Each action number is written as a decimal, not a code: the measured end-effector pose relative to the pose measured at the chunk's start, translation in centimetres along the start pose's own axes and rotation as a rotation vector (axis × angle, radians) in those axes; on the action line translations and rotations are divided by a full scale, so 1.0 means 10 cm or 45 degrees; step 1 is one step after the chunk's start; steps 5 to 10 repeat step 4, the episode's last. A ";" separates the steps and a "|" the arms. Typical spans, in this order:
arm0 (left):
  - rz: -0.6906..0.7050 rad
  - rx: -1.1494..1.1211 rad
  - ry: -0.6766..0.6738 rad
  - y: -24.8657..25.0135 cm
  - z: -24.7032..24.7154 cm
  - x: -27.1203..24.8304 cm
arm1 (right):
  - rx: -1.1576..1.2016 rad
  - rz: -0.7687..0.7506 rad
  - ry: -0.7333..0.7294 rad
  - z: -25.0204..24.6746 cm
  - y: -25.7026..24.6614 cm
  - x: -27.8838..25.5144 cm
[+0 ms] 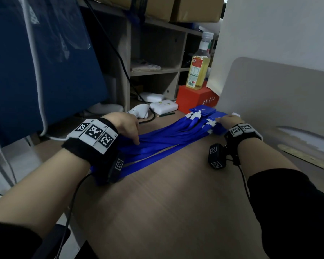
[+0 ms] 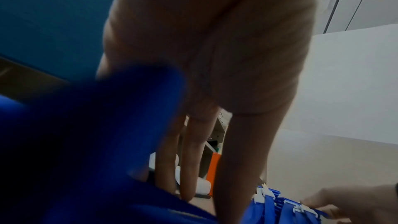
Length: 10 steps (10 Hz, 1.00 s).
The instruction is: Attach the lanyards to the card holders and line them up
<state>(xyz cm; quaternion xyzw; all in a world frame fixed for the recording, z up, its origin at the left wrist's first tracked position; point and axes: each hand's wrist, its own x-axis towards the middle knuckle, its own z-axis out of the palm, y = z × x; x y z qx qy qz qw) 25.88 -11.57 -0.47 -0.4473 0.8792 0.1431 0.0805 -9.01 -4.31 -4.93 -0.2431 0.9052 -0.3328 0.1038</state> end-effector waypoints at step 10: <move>0.008 0.071 -0.028 0.03 -0.02 0.03 | -0.266 -0.120 0.006 0.02 -0.04 0.02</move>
